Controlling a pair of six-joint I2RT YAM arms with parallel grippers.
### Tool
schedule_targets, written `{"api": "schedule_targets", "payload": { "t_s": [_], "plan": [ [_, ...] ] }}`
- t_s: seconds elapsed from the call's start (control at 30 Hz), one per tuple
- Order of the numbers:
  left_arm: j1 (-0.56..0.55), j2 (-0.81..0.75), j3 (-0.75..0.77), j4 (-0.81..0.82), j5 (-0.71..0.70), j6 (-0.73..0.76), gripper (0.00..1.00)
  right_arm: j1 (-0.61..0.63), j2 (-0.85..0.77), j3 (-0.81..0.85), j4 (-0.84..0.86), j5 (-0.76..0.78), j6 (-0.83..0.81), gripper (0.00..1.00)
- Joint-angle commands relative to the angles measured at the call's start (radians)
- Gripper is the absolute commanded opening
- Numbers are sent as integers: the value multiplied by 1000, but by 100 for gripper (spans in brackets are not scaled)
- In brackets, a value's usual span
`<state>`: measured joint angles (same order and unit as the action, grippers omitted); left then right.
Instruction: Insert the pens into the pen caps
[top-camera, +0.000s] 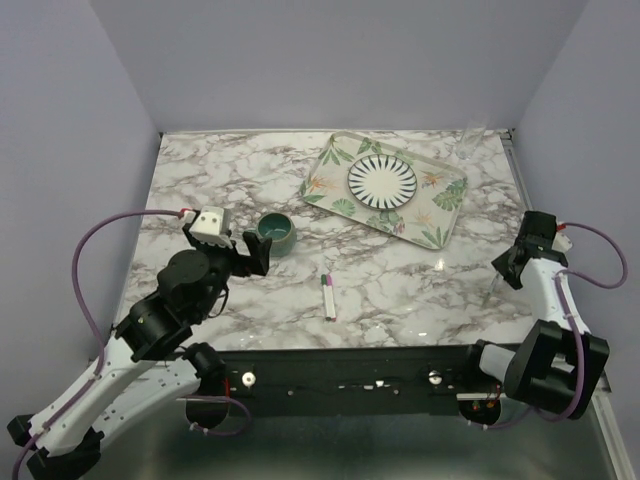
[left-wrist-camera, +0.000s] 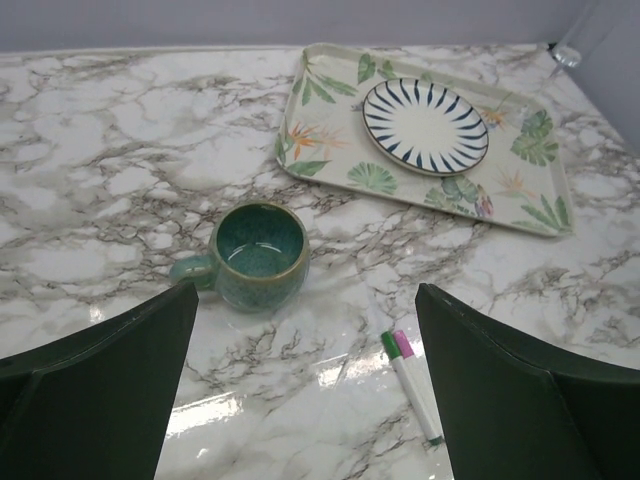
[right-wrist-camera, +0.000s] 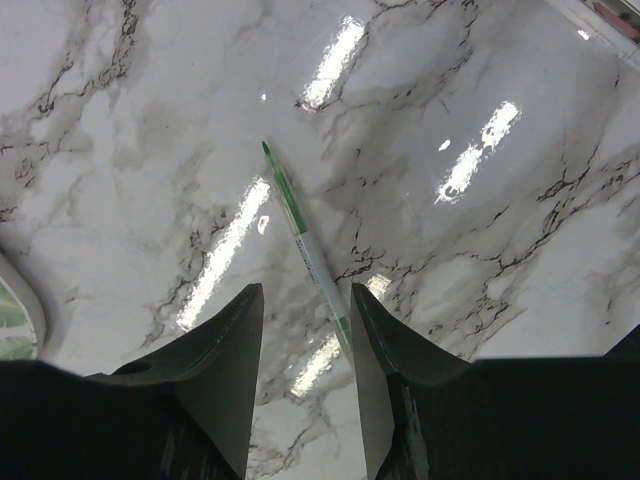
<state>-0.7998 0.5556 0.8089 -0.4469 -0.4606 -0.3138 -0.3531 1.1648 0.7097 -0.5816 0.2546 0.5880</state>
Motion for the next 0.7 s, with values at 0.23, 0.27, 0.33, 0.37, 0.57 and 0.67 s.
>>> {"api": "schedule_targets", "payload": {
  "t_s": [0.23, 0.27, 0.33, 0.37, 0.57, 0.67],
  "plan": [
    [-25, -72, -34, 39, -99, 31, 99, -47, 128, 8, 101, -173, -143, 45],
    [-30, -77, -37, 39, -104, 36, 99, -49, 143, 10, 106, -179, -145, 45],
    [-41, -88, -40, 42, -90, 45, 99, -47, 182, 14, 109, -180, -134, 44],
    [-42, -89, -46, 46, -86, 51, 99, -49, 223, 19, 103, -169, -132, 43],
    [-44, -102, -56, 56, -90, 58, 99, -49, 282, 48, 109, -135, -122, 40],
    [-42, -100, -59, 57, -90, 59, 99, -49, 344, 71, 106, -146, -117, 33]
  ]
}}
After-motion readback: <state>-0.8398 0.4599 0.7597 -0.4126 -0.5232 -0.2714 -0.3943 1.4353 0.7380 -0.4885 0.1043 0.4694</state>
